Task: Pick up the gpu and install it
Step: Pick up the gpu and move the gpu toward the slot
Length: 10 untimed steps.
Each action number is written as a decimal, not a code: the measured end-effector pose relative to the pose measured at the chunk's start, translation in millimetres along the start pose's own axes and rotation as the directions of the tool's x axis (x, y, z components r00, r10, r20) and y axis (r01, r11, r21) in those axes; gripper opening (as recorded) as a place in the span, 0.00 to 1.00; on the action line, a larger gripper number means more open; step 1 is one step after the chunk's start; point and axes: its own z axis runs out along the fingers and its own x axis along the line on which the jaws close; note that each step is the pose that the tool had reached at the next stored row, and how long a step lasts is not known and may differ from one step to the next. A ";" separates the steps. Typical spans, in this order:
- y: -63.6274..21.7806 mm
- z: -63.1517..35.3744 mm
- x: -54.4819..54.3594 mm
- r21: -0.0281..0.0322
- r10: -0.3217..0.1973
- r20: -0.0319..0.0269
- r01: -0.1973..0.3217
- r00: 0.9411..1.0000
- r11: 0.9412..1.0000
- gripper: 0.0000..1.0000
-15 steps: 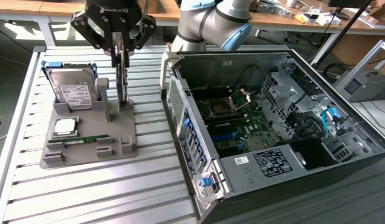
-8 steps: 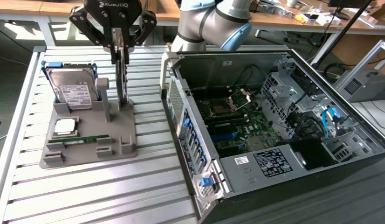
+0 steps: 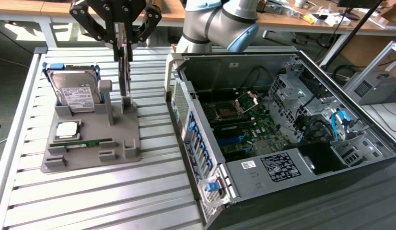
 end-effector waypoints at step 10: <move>0.6 -13.1 -0.3 0.000 0.000 0.000 0.000 1.000 1.000 0.27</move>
